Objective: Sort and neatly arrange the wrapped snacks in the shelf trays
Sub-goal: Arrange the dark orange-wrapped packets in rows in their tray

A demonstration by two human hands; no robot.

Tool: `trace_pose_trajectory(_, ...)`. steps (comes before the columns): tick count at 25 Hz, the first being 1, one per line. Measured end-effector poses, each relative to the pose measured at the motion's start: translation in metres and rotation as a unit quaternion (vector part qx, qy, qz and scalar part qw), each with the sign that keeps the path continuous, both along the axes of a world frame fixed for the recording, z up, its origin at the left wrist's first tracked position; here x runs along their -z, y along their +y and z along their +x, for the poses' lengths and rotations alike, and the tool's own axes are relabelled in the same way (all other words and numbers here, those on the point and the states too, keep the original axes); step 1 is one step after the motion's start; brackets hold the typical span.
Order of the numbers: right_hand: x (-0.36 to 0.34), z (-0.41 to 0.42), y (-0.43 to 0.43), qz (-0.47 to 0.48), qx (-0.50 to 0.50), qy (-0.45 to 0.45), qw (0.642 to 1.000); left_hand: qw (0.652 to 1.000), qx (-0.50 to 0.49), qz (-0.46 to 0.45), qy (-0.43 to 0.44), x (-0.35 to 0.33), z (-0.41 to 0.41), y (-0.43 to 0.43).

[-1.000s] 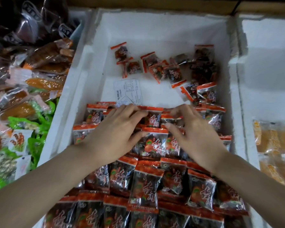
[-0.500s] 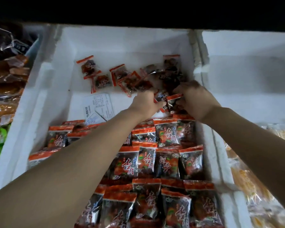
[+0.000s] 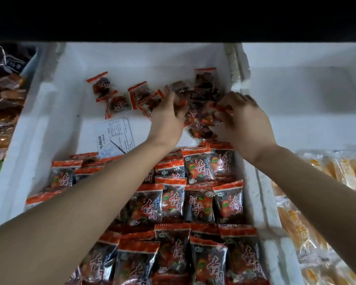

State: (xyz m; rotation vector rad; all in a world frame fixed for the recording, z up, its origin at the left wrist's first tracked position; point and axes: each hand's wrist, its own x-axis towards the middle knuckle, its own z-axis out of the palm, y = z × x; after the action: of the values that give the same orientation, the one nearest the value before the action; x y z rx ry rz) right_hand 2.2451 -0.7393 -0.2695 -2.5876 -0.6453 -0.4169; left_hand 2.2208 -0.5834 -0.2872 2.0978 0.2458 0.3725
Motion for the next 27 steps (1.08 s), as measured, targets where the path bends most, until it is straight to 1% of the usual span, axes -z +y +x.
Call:
trace_pose_trajectory(2, -0.011, -0.011, -0.004, 0.052, 0.002, 0.001, 0.999, 0.998, -0.022, -0.012, -0.051, -0.010, -0.013, 0.012)
trace_pose_trajectory(4, -0.022, -0.026, -0.007, 0.121, -0.015, 0.050, 0.991, 0.996, -0.017, -0.042, -0.079, -0.020, -0.031, 0.022)
trace_pose_trajectory(6, -0.027, -0.041, -0.010, 0.164, -0.059, 0.145, 0.974, 0.997, 0.021, -0.051, -0.057, -0.029, -0.052, 0.029)
trace_pose_trajectory(8, -0.023, -0.055, -0.011, 0.149, -0.100, 0.234, 0.955, 0.998, 0.065, -0.013, -0.010, -0.031, -0.073, 0.033)
trace_pose_trajectory(9, -0.018, -0.060, -0.010, 0.136, -0.115, 0.266, 0.948, 0.997, 0.082, -0.001, 0.012, -0.030, -0.080, 0.036)
trace_pose_trajectory(11, -0.008, -0.067, -0.008, 0.113, -0.135, 0.295, 0.939, 0.993, 0.109, 0.011, 0.053, -0.028, -0.093, 0.037)
trace_pose_trajectory(14, 0.005, -0.075, -0.005, 0.052, -0.161, 0.287, 0.943, 0.988, 0.122, 0.029, 0.094, -0.025, -0.107, 0.036)
trace_pose_trajectory(17, 0.010, -0.080, -0.004, -0.015, -0.182, 0.257, 0.949, 0.986, 0.121, 0.066, 0.092, -0.026, -0.115, 0.036)
trace_pose_trajectory(19, 0.013, -0.082, -0.004, -0.059, -0.190, 0.234, 0.952, 0.986, 0.123, 0.072, 0.088, -0.027, -0.118, 0.038)
trace_pose_trajectory(24, 0.012, -0.088, -0.007, -0.112, -0.208, 0.213, 0.948, 0.980, 0.141, 0.085, 0.108, -0.025, -0.122, 0.030)
trace_pose_trajectory(27, 0.018, -0.089, -0.009, -0.120, -0.214, 0.162, 0.956, 0.964, 0.180, 0.134, 0.145, -0.020, -0.119, 0.021)
